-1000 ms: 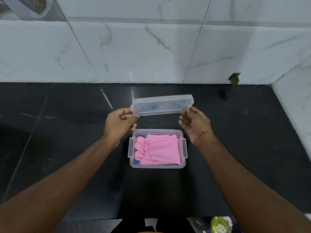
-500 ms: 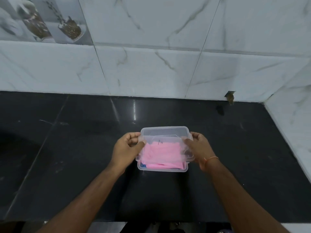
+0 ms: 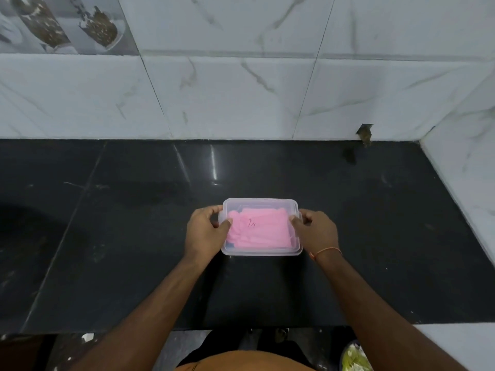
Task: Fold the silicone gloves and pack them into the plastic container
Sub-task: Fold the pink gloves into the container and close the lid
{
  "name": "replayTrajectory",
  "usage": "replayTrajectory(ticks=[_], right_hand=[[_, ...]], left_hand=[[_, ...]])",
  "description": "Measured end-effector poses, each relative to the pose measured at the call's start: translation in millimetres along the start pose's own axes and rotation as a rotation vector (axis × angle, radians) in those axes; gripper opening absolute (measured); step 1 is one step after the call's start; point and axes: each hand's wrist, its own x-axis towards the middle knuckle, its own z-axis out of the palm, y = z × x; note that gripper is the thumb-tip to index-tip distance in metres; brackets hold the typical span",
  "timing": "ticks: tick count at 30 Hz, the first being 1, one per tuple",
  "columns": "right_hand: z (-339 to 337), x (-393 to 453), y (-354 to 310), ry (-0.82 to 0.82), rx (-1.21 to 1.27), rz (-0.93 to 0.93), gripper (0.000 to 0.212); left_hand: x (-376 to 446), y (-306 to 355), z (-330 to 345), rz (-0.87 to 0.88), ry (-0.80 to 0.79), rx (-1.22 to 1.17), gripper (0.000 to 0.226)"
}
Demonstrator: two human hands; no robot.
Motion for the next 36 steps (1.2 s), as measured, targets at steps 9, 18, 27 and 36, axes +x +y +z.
replayTrajectory(ticks=[9, 18, 27, 36], right_hand=[[4.3, -2.1, 5.8, -0.025, 0.008, -0.028, 0.035], [3.3, 3.9, 3.6, -0.056, 0.073, 0.014, 0.028], [6.1, 9.3, 5.3, -0.106, 0.171, 0.127, 0.031], [7.4, 12.5, 9.6, -0.160, 0.327, 0.240, 0.037]], left_hand=[[-7.9, -12.0, 4.5, -0.092, 0.004, -0.112, 0.038], [-8.3, -9.9, 8.2, -0.106, 0.004, -0.175, 0.033], [-6.6, -7.6, 6.9, -0.145, 0.020, -0.203, 0.029], [-2.5, -12.7, 7.8, -0.263, -0.030, -0.327, 0.036]])
